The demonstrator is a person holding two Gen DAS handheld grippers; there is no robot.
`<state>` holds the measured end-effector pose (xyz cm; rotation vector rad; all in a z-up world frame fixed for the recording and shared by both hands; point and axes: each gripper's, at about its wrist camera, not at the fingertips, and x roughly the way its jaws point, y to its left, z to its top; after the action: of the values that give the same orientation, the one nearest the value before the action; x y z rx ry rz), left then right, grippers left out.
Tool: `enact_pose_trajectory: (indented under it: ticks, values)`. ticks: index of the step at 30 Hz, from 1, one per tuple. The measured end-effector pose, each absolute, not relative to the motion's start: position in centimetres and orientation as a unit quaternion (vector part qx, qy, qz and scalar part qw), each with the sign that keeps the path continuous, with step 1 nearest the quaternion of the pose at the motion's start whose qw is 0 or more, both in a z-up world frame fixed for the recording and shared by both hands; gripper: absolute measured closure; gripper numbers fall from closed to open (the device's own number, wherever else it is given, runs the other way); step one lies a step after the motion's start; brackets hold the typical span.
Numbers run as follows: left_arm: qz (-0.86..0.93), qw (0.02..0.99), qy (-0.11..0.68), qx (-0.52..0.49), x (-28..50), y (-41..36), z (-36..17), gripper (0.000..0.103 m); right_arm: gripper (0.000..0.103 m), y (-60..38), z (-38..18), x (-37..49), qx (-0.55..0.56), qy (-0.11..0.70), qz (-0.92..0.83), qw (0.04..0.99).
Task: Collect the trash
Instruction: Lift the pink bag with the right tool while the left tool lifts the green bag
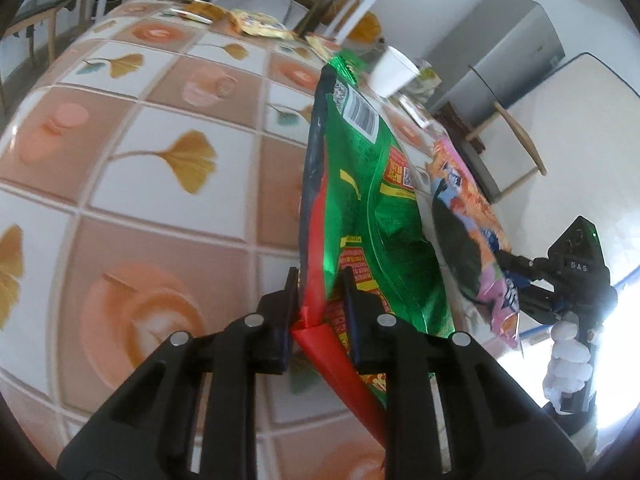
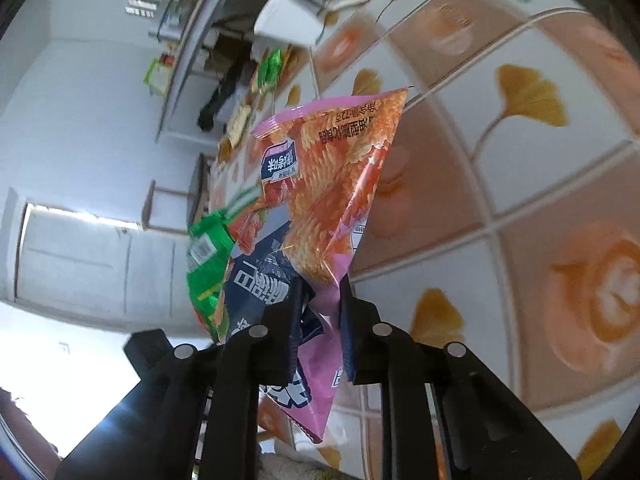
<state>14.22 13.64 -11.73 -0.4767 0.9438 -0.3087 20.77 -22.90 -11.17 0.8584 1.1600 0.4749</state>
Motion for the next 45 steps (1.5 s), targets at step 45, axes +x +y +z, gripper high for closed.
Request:
enact_pose_trajectory:
  ticks: [45]
  values:
    - [-0.123, 0.881, 0.377, -0.259, 9.8, 15.9, -6.2, 0.085, 0.091, -28.2, -5.2, 14.0, 0.469, 0.404, 0.250, 0.745]
